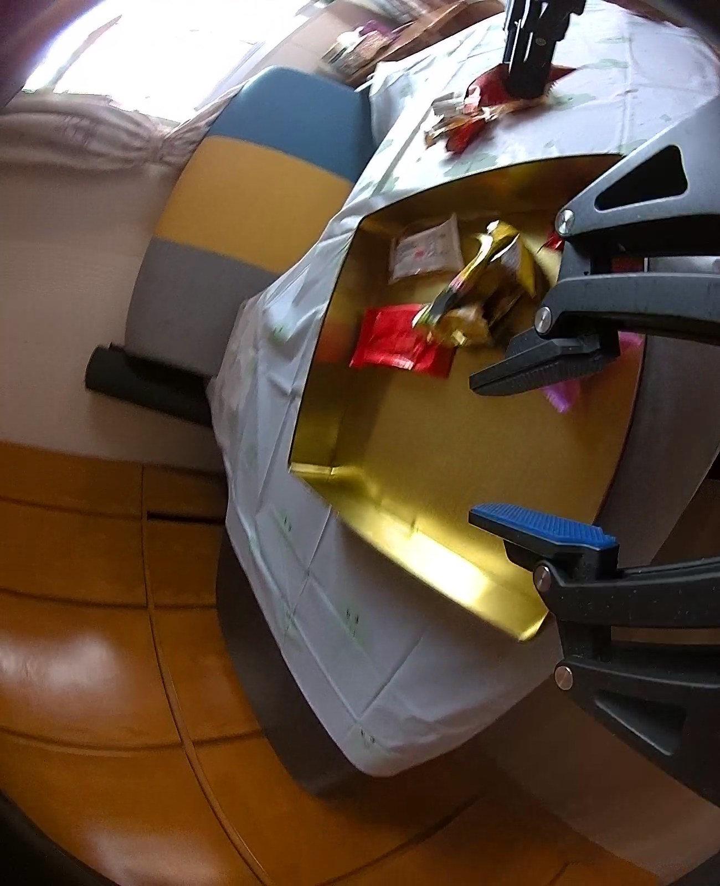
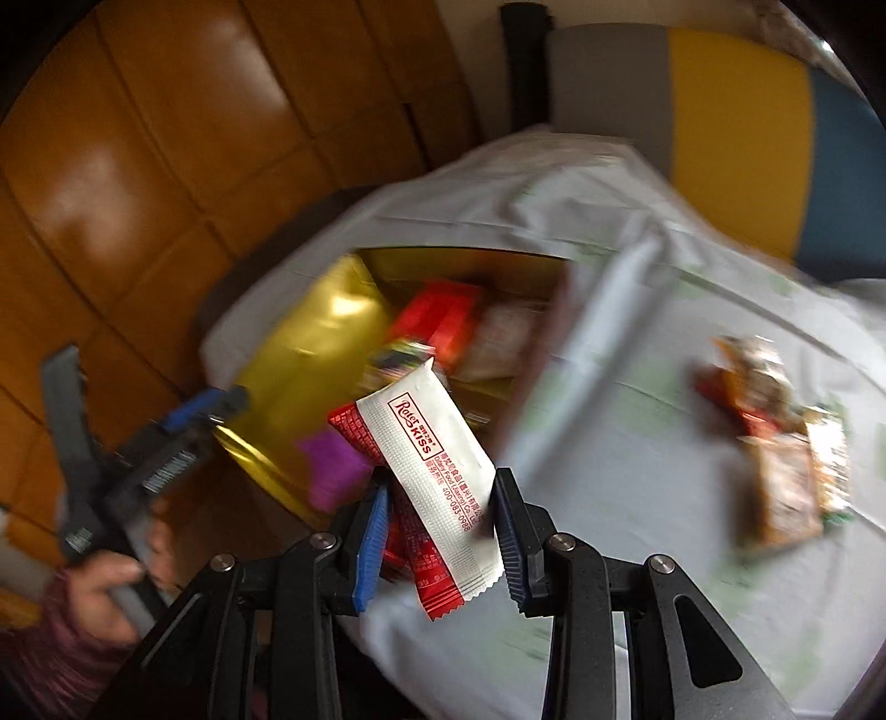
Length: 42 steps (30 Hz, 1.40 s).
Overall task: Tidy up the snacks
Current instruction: 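Carry the red-white wrapper into the gold tin and release it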
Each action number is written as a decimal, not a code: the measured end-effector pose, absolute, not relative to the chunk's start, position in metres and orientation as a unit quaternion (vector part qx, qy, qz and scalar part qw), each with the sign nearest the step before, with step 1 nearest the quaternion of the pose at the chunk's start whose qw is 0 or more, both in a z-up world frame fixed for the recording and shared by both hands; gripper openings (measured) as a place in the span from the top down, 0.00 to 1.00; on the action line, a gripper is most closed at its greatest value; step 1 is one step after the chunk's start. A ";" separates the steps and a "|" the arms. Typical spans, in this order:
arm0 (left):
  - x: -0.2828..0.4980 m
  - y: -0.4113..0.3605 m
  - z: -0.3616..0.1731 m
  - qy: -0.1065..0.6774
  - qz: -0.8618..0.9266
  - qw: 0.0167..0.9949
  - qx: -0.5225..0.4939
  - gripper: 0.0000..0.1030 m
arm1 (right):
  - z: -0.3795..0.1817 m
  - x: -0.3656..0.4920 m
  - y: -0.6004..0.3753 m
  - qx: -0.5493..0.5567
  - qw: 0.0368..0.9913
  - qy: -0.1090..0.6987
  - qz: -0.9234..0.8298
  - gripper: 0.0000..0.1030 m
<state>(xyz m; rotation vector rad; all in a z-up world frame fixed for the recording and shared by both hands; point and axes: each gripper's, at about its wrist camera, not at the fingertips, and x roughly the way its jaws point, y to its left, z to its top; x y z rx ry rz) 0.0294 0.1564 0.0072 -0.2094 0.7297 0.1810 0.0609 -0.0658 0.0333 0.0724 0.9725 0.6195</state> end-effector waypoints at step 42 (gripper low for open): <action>0.028 0.118 -0.003 0.373 0.048 0.925 -0.051 0.60 | 0.005 0.056 -0.119 0.003 0.863 0.453 0.223 0.30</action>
